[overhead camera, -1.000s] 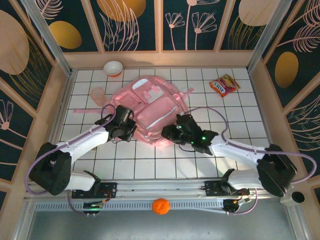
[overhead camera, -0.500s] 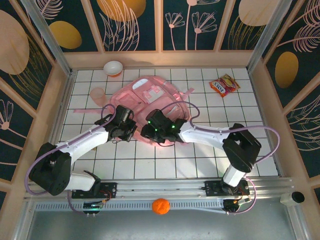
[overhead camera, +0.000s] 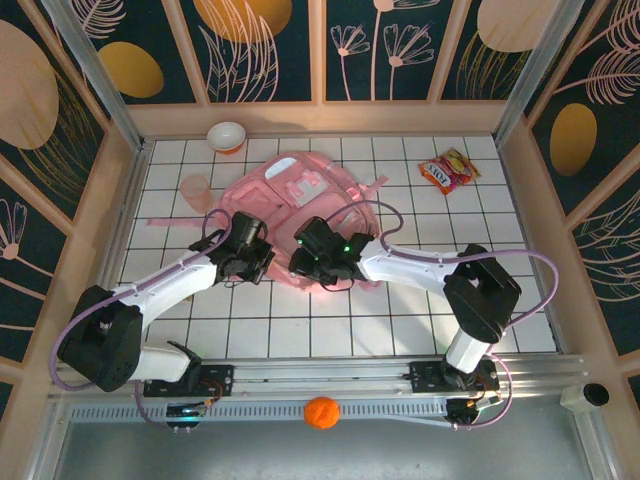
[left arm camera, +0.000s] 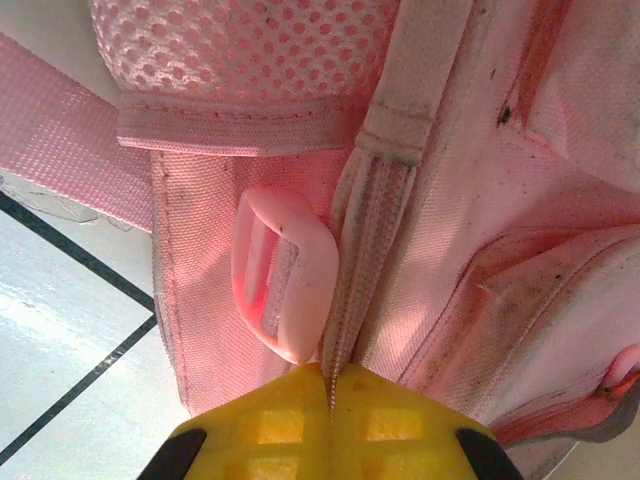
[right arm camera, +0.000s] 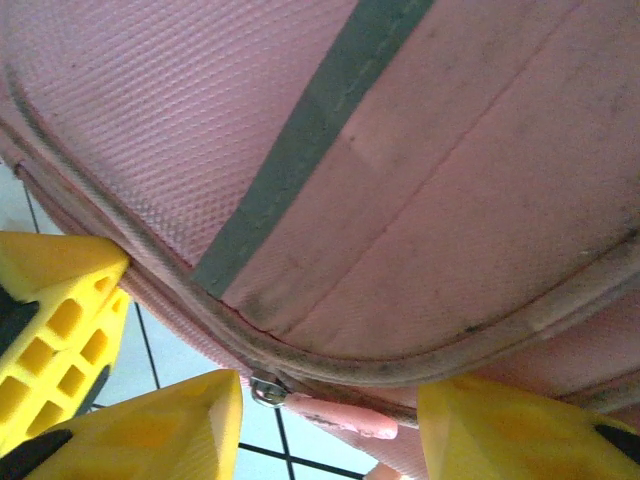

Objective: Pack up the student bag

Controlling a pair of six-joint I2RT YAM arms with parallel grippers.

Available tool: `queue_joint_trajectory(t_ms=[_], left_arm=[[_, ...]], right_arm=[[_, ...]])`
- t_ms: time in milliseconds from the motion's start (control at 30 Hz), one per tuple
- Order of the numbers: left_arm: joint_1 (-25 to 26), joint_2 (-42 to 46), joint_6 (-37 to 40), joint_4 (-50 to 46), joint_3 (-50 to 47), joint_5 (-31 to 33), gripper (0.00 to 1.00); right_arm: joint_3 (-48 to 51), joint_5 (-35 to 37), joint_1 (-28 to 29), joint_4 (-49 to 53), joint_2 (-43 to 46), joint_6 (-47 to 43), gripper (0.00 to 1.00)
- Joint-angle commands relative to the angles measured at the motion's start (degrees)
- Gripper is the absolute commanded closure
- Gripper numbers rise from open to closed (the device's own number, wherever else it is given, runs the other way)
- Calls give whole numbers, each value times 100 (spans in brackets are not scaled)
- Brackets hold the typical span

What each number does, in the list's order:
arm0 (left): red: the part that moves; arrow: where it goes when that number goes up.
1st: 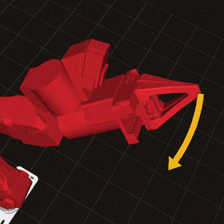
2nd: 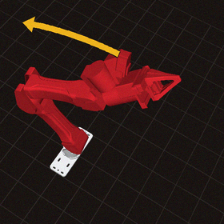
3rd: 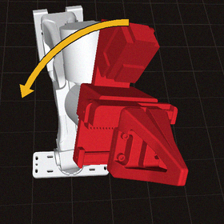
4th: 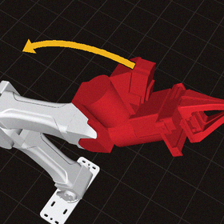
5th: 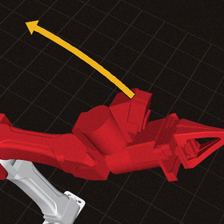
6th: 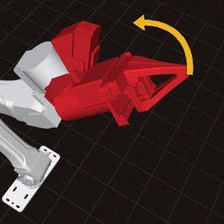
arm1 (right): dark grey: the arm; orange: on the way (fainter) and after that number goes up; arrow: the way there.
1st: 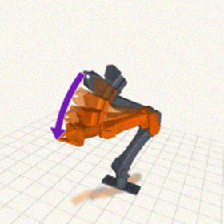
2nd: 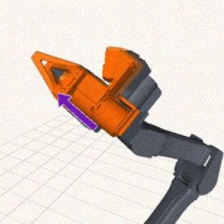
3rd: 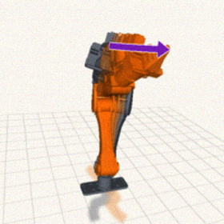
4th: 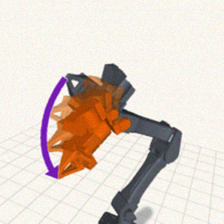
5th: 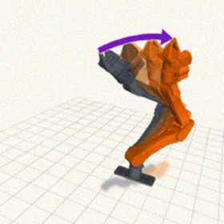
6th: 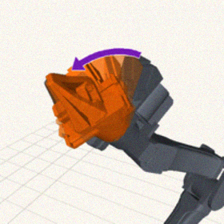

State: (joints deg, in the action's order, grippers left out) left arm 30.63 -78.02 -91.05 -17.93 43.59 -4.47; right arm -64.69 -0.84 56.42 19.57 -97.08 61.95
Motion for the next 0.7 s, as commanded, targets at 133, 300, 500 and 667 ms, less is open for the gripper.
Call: queue_joint_trajectory(t_ms=[133,300,500,667], left_arm=[[-12,36,113,-62,-18,-63,100],[-9,33,120,-44,-19,-70,100],[-5,21,144,52,-97,-115,100],[-5,39,140,98,-76,-108,100]], right_arm=[[83,-261,-59,-396,-118,-184,60],[132,-647,-9,-471,-131,-252,65],[129,-748,113,232,-174,-921,52],[66,-886,237,232,-256,-1503,52]])
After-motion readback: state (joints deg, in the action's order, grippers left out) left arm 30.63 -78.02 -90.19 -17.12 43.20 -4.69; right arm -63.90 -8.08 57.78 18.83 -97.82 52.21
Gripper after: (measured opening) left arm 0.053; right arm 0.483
